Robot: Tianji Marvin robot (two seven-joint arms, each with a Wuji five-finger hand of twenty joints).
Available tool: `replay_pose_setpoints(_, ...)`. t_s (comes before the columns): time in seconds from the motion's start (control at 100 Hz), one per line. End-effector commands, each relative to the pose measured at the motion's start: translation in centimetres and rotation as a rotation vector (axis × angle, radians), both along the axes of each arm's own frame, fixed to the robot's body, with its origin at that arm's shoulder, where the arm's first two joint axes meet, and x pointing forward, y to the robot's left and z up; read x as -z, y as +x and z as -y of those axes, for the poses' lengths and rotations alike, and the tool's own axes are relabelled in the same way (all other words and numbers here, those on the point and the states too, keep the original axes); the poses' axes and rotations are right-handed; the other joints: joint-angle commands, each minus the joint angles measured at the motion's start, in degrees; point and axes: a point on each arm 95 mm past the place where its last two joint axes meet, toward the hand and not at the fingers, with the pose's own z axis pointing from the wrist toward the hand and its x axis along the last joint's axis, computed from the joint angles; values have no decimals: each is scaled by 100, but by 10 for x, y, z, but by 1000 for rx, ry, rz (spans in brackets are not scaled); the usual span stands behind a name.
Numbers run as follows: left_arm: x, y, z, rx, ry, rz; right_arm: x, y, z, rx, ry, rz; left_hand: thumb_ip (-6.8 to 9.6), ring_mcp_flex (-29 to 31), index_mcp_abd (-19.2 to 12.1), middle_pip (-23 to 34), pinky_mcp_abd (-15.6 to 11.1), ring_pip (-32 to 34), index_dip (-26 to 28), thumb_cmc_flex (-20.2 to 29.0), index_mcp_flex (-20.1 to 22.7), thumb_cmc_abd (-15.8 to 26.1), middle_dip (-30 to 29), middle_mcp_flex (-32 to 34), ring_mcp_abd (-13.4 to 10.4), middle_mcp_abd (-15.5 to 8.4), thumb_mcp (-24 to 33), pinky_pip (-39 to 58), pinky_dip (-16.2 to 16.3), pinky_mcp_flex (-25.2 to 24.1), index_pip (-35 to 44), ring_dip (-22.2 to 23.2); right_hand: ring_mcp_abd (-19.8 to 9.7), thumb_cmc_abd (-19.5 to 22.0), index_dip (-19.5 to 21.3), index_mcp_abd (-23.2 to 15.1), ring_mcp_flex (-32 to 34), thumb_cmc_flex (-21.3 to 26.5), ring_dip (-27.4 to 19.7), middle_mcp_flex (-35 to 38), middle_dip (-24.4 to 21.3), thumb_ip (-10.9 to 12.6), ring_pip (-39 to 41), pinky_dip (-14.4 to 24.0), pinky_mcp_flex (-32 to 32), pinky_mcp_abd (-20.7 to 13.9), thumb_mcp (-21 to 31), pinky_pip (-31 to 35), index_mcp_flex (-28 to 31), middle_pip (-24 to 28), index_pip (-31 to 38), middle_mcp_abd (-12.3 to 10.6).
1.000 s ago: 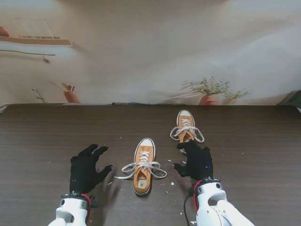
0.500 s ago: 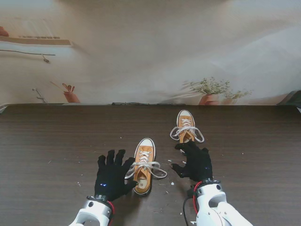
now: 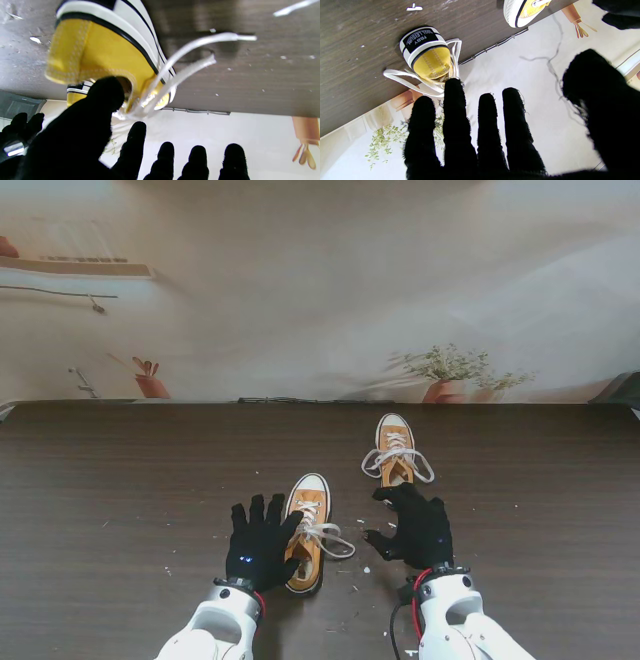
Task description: Tie the shoelaces into a bow on the shoes
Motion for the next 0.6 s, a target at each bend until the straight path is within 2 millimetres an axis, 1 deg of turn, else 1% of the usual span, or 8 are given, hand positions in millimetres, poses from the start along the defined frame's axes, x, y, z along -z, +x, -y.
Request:
replay_pose_setpoints(0.0,8,4,3,-5,-10,-27,0,-2,-1,-10,4,-10,9,87,79,-71,-119,-49,-105,116,-226,-173,50,-115,5,125,227,-149,123,33,-60,149,46,33,-121,33,-12,-92,-78,-80,-99,-23,-59,-11,18,-20,-123,-5,-117,-55,46,93)
replay_pose_setpoints(0.15,24,12,13,5,-29,-24,0,-3,-3,-21,11,-10,-46,234,-925,73,-79,-40,-60,177,-577,-65,30,-77,50,45,275,-181,226,158,285,256,46,46,-123,6,18,-86,-78,-38,-98,-17,-52,-1,78,-7,-130,24,-72,-51,63,103)
replay_pose_setpoints(0.28,35,19,19,16,-35,6,1,-4,-5,-32,12,-14,-52,561,-1347,335,-12,159,-73,372,-599,150,105,0,121,22,294,-53,342,482,666,466,57,118,-122,-35,79,-101,-81,21,-102,-8,-49,9,159,8,-145,61,5,-60,80,111)
replay_pose_setpoints(0.36,42,25,22,10,-48,53,1,-5,-5,-35,14,-20,-50,970,-1496,784,111,976,29,614,-231,338,149,227,230,88,387,649,824,856,1095,1096,67,154,-117,-41,110,-103,-84,51,-105,0,-50,14,208,24,-162,84,61,-70,92,130)
replay_pose_setpoints(0.4,45,29,24,-2,-64,79,1,-5,-5,-36,15,-22,-35,1151,-1526,986,140,1686,144,783,95,435,149,521,265,162,454,1567,1145,886,1340,1327,69,166,-116,-43,132,-93,-84,76,-106,4,-47,16,231,32,-167,95,85,-73,92,139)
replay_pose_setpoints(0.43,47,32,25,-11,-84,99,1,-5,-5,-37,15,-24,-16,1270,-1513,1113,135,2226,235,950,334,532,132,724,266,215,471,2589,1023,804,1492,1256,67,175,-115,-57,147,-95,-84,106,-107,6,-45,18,255,41,-173,105,107,-72,94,136)
replay_pose_setpoints(0.51,49,38,28,-25,-125,134,1,-6,-6,-41,18,-29,75,1790,-1443,1411,97,3418,492,1479,1171,889,122,1391,159,254,370,4931,-55,989,2006,925,74,233,-114,-62,192,-95,-85,156,-114,17,-41,23,316,58,-187,137,161,-91,84,150)
replay_pose_setpoints(0.59,49,46,28,-27,-143,157,1,-6,-6,-44,18,-37,-87,2554,-1239,1707,17,3796,725,1894,1952,797,290,2186,107,187,563,5693,-108,1587,2608,1087,80,291,-114,-60,210,-108,-87,169,-116,25,-43,21,326,65,-217,145,175,-101,68,151)
